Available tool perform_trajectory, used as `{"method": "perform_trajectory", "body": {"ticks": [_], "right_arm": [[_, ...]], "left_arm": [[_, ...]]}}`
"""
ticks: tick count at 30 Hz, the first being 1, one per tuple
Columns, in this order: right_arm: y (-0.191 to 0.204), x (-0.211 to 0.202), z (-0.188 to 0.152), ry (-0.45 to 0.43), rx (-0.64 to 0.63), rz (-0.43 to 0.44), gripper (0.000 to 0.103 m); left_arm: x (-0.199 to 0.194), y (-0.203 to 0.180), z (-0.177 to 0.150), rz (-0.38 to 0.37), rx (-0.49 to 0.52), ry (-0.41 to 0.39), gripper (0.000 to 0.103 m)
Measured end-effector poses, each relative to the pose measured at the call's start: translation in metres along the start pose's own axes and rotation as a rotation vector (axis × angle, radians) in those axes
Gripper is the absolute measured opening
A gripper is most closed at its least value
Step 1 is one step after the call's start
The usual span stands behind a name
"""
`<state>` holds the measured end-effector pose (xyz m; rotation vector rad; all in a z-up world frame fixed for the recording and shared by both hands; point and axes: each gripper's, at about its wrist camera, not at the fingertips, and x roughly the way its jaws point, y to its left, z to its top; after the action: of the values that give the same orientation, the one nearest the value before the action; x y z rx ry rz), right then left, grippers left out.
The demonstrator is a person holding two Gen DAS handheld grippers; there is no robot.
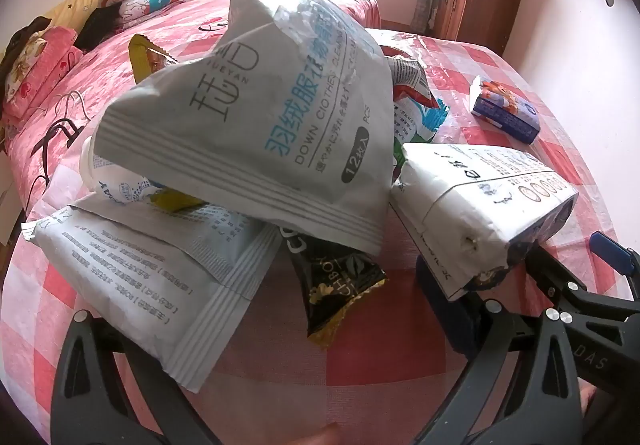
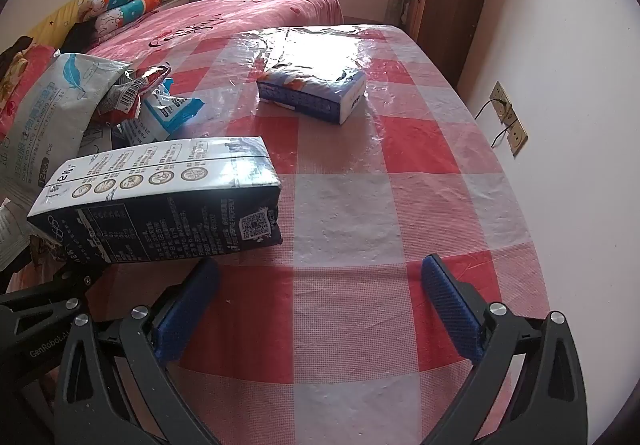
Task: Collect trash
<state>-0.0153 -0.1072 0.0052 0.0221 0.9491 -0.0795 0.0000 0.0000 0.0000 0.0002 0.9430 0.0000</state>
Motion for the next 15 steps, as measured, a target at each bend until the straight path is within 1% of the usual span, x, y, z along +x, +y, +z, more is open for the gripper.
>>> {"method": "perform_trajectory", "body": {"ticks": [12, 15], "right_arm": [[0.0003, -0.0002, 0.0002, 0.000, 0.001, -0.001, 0.098], [-0.0005, -0.0035, -0.0041, -0.001, 0.003, -0.001, 0.098]], "left_arm": [[0.0000, 0.0009, 0.0000, 0.005, -0.008, 0.000, 0.099], [-0.0049, -0.0013, -0.0042, 0.013, -0.016, 0.000, 0.099]]}}
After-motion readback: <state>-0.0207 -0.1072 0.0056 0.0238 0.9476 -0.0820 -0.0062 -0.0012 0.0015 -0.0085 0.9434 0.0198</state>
